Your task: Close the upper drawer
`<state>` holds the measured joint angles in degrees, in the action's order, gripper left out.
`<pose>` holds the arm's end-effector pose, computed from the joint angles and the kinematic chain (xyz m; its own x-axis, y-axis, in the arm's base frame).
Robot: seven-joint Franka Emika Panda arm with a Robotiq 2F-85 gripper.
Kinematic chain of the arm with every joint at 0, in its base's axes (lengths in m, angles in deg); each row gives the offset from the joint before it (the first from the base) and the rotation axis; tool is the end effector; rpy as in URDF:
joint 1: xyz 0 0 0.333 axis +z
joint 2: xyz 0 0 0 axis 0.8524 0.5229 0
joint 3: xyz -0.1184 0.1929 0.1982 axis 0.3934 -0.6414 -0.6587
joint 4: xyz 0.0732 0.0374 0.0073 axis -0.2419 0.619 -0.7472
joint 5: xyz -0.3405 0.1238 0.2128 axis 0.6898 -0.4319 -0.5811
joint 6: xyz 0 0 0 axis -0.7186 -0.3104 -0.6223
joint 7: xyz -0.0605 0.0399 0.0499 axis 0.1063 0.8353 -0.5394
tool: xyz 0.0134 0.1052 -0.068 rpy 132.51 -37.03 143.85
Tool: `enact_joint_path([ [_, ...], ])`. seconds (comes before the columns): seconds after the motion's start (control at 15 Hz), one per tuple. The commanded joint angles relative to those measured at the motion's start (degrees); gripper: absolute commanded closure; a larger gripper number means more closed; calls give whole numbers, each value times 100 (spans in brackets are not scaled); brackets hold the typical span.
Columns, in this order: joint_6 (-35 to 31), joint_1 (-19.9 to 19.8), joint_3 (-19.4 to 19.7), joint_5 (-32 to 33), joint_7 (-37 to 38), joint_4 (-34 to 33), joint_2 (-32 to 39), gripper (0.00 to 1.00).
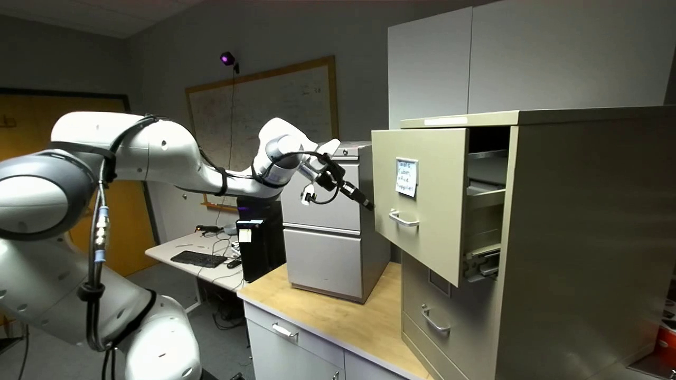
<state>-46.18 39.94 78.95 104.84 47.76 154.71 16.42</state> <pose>0.4555 -0.1297 0.5849 0.5127 -0.4070 0.7560 -0.7366 -0.6609 0.1437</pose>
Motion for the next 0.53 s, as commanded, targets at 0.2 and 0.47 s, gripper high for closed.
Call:
enact_joint_path([
  [0.2, -1076, -393, 33, 1185, 1475, -18, 46, 100],
  [0.47, -1123, -216, 144, 1465, 1819, -161, 328, 100],
])
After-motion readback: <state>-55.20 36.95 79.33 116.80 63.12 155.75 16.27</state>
